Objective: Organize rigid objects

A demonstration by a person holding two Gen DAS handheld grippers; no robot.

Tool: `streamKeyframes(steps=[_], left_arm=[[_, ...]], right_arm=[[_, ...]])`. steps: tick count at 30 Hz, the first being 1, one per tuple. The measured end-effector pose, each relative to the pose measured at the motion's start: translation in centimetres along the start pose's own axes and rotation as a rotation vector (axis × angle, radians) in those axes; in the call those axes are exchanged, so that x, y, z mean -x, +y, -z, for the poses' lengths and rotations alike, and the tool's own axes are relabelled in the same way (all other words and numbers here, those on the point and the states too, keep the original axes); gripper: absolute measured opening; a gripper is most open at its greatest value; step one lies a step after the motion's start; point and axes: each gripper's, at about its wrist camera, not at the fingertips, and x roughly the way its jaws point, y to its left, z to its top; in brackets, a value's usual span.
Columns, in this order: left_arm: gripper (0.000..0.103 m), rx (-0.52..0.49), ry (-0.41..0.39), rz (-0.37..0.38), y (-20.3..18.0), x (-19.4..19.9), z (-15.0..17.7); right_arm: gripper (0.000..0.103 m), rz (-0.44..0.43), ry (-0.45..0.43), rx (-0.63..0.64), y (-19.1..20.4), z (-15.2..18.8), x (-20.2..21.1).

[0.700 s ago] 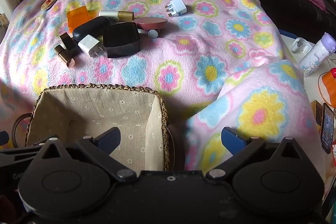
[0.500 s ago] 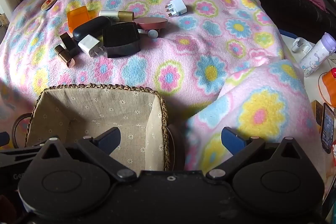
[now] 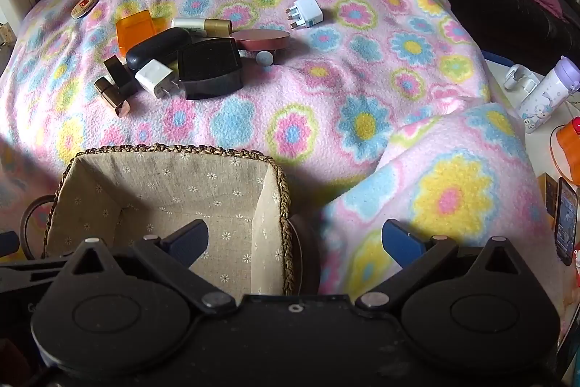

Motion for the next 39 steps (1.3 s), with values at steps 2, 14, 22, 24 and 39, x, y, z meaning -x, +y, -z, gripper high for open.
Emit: streamKeyframes(steps=[2, 14, 22, 24, 39], left_arm=[[0.099, 0.0, 0.001, 0.0, -0.04, 0.01, 0.09], [0.099, 0.002, 0.014, 0.003, -0.15, -0.14, 0.32], [0.099, 0.001, 0.016, 0.003, -0.11, -0.11, 0.21], [0.099, 0.001, 0.017, 0.004, -0.1, -0.11, 0.22], [0.099, -0.007, 0.024, 0.003, -0.03, -0.09, 0.27]], right_arm=[[0.103, 0.0, 0.0, 0.0, 0.0, -0.01, 0.0], [0.103, 0.0, 0.0, 0.0, 0.03, -0.02, -0.01], [0.103, 0.0, 0.0, 0.0, 0.04, -0.01, -0.03], [0.103, 0.0, 0.0, 0.0, 0.05, -0.01, -0.03], [0.103, 0.001, 0.0, 0.0, 0.08, -0.01, -0.01]])
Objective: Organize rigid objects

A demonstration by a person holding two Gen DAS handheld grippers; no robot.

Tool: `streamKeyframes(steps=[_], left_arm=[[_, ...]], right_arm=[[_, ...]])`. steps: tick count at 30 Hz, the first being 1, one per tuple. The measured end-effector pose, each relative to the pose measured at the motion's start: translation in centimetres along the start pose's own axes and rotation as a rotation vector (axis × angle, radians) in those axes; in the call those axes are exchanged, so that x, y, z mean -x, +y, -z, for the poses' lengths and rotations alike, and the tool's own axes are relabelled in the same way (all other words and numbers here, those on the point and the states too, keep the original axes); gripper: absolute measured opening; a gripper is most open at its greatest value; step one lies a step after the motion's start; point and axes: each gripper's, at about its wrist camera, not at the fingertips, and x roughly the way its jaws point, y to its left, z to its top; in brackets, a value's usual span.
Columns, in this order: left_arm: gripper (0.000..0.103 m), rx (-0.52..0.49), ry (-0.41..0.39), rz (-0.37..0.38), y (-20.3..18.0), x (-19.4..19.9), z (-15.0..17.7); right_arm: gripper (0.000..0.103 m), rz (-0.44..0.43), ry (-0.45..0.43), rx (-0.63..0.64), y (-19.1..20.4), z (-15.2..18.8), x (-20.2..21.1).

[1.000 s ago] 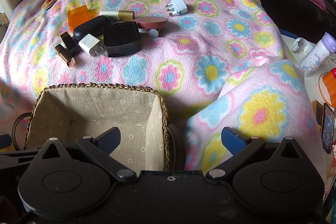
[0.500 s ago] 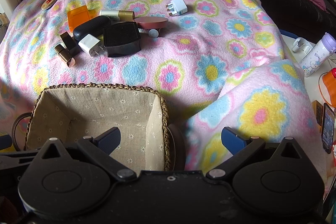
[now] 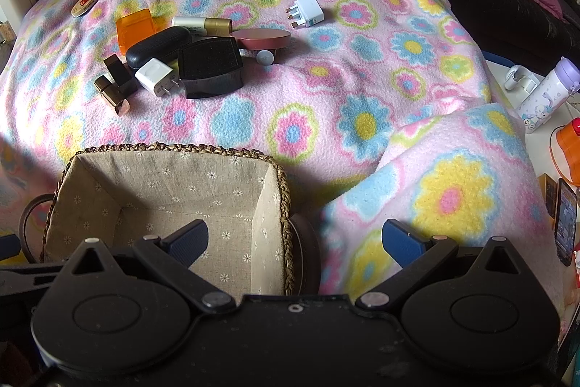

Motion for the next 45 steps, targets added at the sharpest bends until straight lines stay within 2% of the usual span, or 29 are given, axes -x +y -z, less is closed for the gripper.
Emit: streamKeyframes(steps=[12, 15, 20, 25, 29, 35, 38, 41, 45], left_arm=[[0.096, 0.0, -0.004, 0.013, 0.2, 0.5, -0.6], [0.096, -0.013, -0.008, 0.027, 0.2, 0.7, -1.0], [0.095, -0.061, -0.053, 0.023, 0.2, 1.0, -2.6], [0.095, -0.032, -0.068, 0.058, 1.5, 0.4, -5.3], [0.095, -0.042, -0.078, 0.053, 2.1, -1.1, -7.1], [0.093, -0.158, -0.092, 0.054, 2.3, -3.1, -8.6], [0.088, -0.242, -0.119, 0.071, 2.3, -3.5, -9.2], [0.088, -0.331, -0.126, 0.099, 2.2, -4.0, -10.0], [0.088, -0.389, -0.11, 0.159, 2.2, -4.9, -11.0]], right_arm=[[0.103, -0.013, 0.003, -0.001, 0.0, 0.0, 0.1], [0.103, -0.039, 0.0, 0.001, -0.1, -0.4, 0.5], [0.103, -0.081, -0.007, -0.021, -0.6, -1.3, 0.6], [0.102, -0.079, -0.069, -0.008, -0.8, -2.6, 0.3], [0.102, -0.093, -0.104, -0.004, -0.7, -4.5, -0.5], [0.099, -0.131, -0.12, 0.015, 0.2, -6.6, -2.1], [0.098, -0.158, -0.122, 0.032, 1.1, -7.5, -3.1], [0.098, -0.171, -0.121, 0.054, 2.2, -8.3, -4.0], [0.097, -0.184, -0.113, 0.081, 3.8, -9.4, -5.5]])
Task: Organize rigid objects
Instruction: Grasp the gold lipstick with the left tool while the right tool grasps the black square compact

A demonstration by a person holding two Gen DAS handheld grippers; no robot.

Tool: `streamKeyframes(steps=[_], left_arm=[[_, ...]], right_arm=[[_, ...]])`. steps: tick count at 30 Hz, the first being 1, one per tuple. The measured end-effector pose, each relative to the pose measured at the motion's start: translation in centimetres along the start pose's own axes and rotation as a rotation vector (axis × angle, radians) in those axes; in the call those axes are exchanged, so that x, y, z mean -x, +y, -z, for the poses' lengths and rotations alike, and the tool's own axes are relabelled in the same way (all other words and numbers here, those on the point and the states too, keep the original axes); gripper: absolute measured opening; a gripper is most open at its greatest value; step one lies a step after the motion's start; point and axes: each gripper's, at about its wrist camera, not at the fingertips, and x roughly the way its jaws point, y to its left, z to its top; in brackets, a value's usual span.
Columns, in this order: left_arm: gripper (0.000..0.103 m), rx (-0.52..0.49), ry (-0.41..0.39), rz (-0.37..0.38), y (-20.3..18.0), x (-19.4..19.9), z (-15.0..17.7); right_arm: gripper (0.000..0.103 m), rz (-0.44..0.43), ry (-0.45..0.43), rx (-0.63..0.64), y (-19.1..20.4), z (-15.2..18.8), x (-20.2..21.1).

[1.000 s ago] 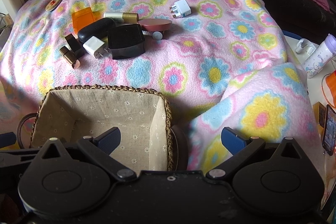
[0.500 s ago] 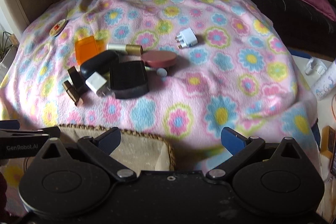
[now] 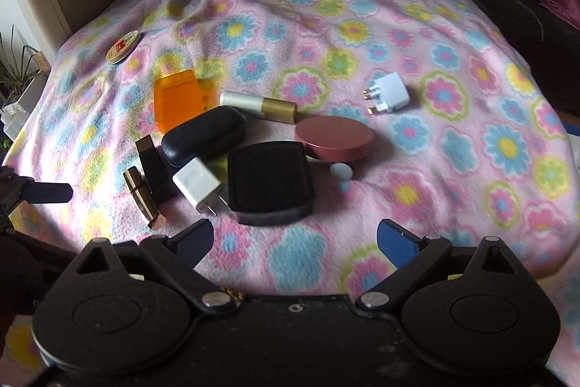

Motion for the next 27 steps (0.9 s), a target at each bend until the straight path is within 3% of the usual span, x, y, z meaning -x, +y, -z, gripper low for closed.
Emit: streamKeyframes(steps=[6, 11, 18, 20, 24, 27], left_arm=[[0.088, -0.063, 0.01, 0.054, 0.4, -1.8, -0.8], [0.086, -0.094, 0.036, 0.076, 0.9, -3.6, -1.4], [0.084, -0.09, 0.001, 0.121, 1.1, -4.9, -1.9], [0.074, -0.094, -0.005, 0.131, 1.0, -5.1, -2.1], [0.071, -0.087, -0.011, 0.148, 0.9, -5.4, -2.3], [0.068, -0.03, -0.017, 0.162, 1.3, -5.3, -2.4]], right_arm=[[0.097, -0.015, 0.035, 0.001, 1.0, -1.6, -3.1], [0.09, -0.017, 0.061, 0.009, 1.3, -2.3, -5.1], [0.084, -0.036, 0.088, -0.045, 0.1, -2.6, -6.7], [0.081, -0.046, 0.089, -0.061, -0.2, -2.7, -6.9], [0.068, -0.079, 0.075, -0.086, -0.9, -2.9, -6.8], [0.067, -0.092, 0.069, -0.092, -0.9, -2.9, -6.7]])
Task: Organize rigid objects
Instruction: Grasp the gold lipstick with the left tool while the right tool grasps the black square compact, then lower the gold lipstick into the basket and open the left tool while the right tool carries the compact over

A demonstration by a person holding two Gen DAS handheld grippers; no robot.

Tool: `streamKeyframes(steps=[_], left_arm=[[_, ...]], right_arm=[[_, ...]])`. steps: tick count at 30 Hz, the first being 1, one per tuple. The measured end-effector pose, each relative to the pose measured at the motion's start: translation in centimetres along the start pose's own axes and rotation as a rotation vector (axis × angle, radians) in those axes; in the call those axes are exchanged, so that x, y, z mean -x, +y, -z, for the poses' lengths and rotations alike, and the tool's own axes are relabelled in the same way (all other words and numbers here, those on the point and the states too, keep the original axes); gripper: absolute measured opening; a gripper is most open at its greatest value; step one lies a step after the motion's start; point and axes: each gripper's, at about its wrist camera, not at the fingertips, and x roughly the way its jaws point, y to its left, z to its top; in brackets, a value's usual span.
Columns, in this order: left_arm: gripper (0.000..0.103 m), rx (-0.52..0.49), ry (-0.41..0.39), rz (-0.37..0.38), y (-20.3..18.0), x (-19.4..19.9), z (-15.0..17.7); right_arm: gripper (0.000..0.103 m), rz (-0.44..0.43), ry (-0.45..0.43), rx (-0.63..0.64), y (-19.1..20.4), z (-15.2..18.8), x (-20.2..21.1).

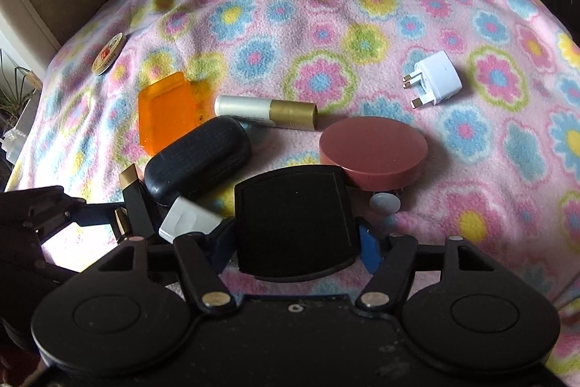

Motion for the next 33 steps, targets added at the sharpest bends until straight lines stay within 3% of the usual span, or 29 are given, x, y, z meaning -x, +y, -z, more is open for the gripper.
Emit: streamKeyframes(steps=[7, 20, 25, 33], left_arm=[[0.068, 0.166, -0.032, -0.007, 0.3, 1.1, -0.1], [0.068, 0.326, -0.063, -0.101, -1.0, 4.8, 0.7], [0.068, 0.367, -0.036, -0.136, -2.6, 6.5, 2.5], [0.068, 0.397, -0.007, -0.146, -6.2, 8.9, 5.8]], right_arm=[[0.067, 0.027, -0.049, -0.034, -0.6, -0.1, 0.9], [0.065, 0.065, -0.097, -0.114, -2.6, 0.6, 4.6], [0.064, 0.046, -0.078, -0.116, -2.3, 2.6, 7.2], [0.064, 0.049, -0.05, -0.05, -0.9, 8.6, 11.3]])
